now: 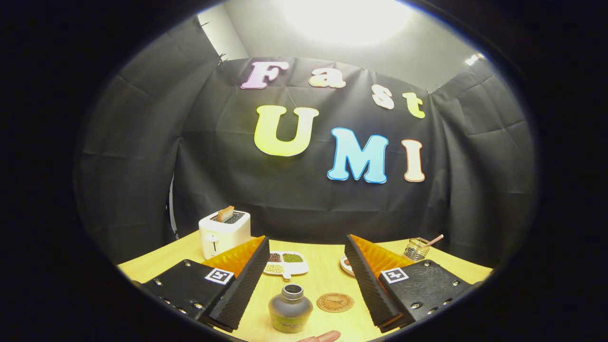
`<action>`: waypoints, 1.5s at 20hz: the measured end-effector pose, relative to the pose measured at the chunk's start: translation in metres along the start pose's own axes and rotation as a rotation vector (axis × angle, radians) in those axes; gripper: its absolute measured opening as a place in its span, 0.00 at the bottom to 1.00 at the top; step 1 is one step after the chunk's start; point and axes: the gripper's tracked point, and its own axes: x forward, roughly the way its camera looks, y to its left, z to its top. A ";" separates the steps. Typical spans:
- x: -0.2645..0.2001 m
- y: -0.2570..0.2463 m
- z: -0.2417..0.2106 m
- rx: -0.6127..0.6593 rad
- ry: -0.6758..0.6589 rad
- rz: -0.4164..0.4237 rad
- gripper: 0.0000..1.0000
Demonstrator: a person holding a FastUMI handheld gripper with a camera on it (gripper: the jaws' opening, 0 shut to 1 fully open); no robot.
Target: Take the bottle from table, then pour the juice into the cup, finally place the bottle on the coaster
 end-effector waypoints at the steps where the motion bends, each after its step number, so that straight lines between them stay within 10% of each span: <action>1: 0.001 0.003 -0.007 0.009 -0.001 0.011 0.97; 26: 0.016 0.025 -0.137 0.003 0.076 0.073 0.98; 30: 0.013 0.027 -0.132 0.006 0.065 0.081 0.82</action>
